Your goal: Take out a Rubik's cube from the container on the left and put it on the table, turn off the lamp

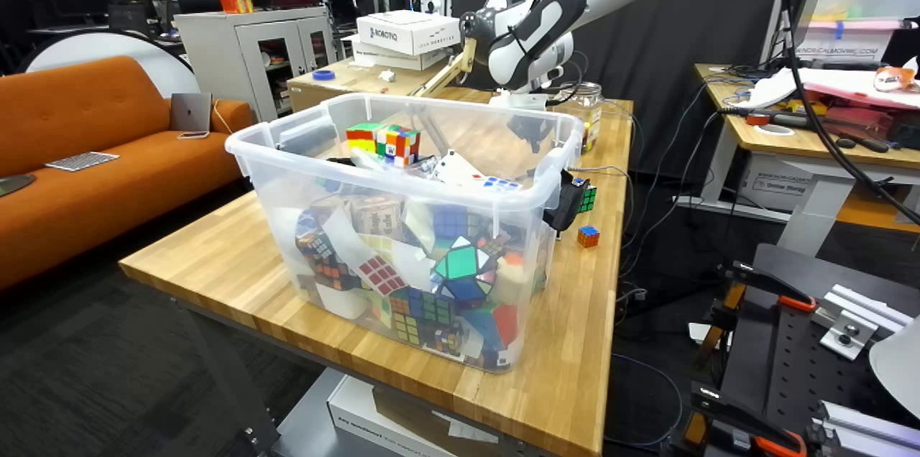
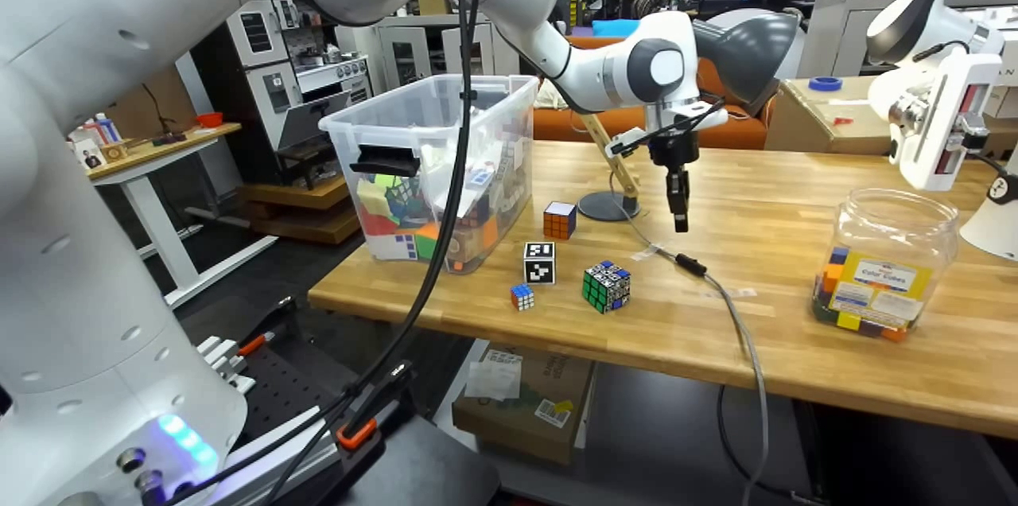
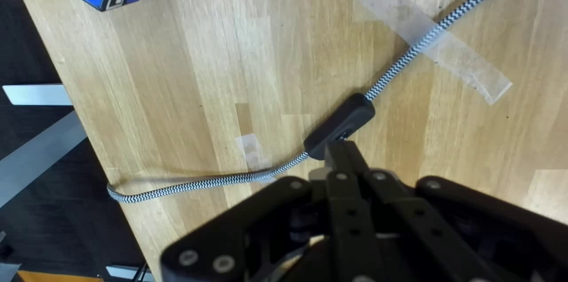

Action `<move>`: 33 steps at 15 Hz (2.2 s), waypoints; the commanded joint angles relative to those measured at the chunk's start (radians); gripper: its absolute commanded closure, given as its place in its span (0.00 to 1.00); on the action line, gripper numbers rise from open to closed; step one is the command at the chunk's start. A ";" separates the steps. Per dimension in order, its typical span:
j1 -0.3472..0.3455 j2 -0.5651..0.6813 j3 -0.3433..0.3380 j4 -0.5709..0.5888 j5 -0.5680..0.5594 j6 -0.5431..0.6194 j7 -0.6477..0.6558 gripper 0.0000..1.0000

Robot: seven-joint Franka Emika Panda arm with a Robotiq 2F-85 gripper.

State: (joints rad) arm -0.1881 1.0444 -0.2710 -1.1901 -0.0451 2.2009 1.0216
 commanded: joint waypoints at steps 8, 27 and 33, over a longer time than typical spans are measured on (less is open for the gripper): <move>-0.014 0.056 0.000 0.047 -0.001 -0.021 -0.195 0.99; -0.029 0.151 -0.015 0.201 0.011 -0.060 -0.194 1.00; -0.045 0.235 -0.011 0.309 0.016 -0.128 -0.193 1.00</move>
State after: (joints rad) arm -0.2080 1.2311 -0.2905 -0.9844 -0.0450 2.1394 0.8379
